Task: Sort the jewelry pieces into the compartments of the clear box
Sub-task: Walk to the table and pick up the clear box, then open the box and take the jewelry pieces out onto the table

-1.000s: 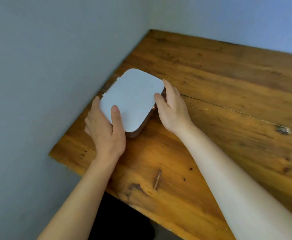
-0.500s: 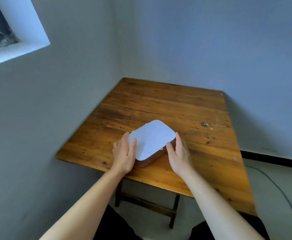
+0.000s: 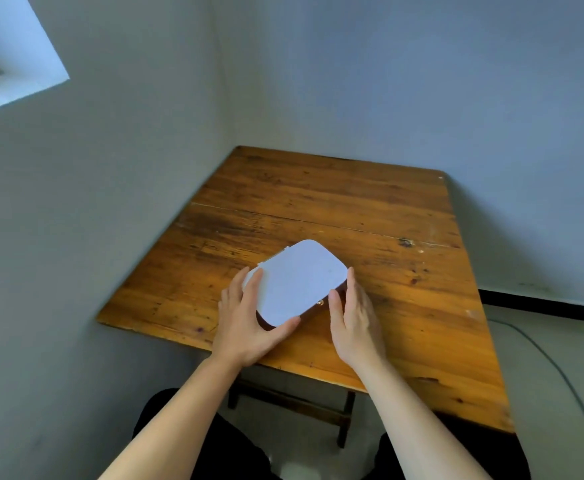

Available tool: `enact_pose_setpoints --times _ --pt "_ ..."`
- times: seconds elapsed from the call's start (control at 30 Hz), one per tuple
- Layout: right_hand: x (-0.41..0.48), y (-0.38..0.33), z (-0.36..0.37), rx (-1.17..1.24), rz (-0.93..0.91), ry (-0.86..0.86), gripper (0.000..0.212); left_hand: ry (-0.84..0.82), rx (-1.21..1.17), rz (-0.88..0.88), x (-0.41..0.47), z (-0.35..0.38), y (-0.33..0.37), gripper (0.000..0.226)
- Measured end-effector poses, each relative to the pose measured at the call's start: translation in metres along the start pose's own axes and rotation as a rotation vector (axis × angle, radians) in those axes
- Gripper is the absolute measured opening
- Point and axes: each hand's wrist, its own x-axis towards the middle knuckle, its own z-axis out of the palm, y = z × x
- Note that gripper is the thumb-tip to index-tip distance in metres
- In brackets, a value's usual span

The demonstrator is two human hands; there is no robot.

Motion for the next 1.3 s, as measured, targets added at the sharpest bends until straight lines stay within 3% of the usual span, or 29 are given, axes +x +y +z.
enact_pose_setpoints --times 0.17,0.33,0.57,0.7,0.8,0.9,1.3 --pt "0.0 0.002 0.004 -0.03 -0.024 0.014 0.079 0.097 0.09 -0.032 0.0 -0.001 0.005 0.099" --pt "0.0 0.002 0.002 -0.087 -0.073 0.026 0.075 0.157 0.027 -0.06 0.018 -0.021 0.016 0.087" --pt "0.0 0.002 0.0 -0.12 -0.145 0.032 0.068 0.191 -0.286 -0.233 0.048 -0.042 0.021 0.076" --pt "0.001 0.002 0.001 -0.12 -0.153 0.037 0.068 0.25 -0.34 -0.304 0.053 -0.044 0.008 0.043" --pt "0.001 0.003 0.001 -0.117 -0.156 0.034 0.069 0.245 -0.38 -0.48 0.053 -0.038 -0.006 0.024" --pt "0.001 0.002 0.0 -0.114 -0.164 0.035 0.069 0.22 -0.48 -0.646 0.053 -0.035 -0.012 0.021" --pt "0.02 -0.022 -0.003 -0.227 -0.195 0.017 0.072 0.23 -0.574 -0.828 0.071 -0.053 -0.022 0.023"
